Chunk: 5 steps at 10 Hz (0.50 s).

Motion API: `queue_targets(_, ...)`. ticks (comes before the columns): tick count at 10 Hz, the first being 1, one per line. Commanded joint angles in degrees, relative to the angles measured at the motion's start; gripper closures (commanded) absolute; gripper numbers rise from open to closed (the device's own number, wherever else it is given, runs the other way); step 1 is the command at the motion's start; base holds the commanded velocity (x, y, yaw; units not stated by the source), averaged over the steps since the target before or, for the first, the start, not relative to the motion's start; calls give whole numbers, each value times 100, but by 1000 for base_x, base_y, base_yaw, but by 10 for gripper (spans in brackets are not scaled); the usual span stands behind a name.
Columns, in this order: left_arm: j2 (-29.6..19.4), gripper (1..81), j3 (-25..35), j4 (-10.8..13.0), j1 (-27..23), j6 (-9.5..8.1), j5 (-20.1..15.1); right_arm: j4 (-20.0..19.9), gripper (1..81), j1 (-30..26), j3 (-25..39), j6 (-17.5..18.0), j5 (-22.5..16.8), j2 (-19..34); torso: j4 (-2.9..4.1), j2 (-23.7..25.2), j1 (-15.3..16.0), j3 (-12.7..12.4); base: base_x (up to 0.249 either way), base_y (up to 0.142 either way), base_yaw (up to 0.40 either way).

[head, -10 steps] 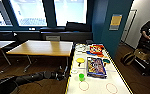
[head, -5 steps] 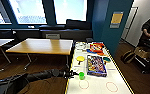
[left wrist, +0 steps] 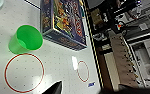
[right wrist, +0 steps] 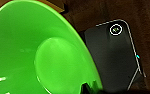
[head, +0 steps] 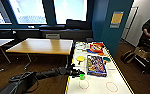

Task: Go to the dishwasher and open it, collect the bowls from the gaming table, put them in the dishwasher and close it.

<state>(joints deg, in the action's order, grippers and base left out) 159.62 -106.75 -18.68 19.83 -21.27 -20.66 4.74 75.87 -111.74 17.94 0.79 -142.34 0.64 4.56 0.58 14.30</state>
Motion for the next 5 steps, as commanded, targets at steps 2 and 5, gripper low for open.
queue_targets(2, 492, 10, -434, -66, -889, -18, -122, 79, 811, -322, 171, -28, -273, 185, 0, 0, 0, 0, 0, 0, 0)
queue_targets(5, 773, 10, -865, -31, -889, -17, -131, 88, 811, -331, 197, -37, -273, 185, 0, 0, 0, 0, 0, 0, 0)
